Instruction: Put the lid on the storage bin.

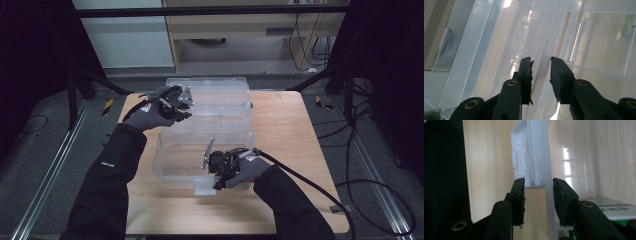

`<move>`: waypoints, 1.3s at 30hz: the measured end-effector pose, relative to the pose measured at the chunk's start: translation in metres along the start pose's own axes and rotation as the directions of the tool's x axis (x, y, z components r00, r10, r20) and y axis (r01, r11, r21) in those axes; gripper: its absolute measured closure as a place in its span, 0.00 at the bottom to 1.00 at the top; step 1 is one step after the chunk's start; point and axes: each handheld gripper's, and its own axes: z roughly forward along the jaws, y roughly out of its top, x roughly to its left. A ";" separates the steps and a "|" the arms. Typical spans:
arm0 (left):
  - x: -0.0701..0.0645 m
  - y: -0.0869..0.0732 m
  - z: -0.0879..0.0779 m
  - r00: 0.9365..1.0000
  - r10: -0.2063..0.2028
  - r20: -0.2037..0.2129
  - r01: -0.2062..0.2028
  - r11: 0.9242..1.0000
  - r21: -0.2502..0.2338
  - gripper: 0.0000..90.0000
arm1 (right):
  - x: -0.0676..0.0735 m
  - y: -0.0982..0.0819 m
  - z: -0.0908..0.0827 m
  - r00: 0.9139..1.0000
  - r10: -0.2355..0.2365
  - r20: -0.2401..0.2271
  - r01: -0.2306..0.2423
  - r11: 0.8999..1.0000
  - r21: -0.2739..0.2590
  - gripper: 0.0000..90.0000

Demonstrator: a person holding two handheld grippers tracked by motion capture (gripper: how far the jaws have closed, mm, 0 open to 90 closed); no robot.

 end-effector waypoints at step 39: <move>-0.012 0.015 -0.022 0.989 0.141 0.034 -0.143 0.988 0.065 0.95 | 0.007 0.001 0.001 0.999 -0.009 0.046 0.009 1.000 0.002 0.71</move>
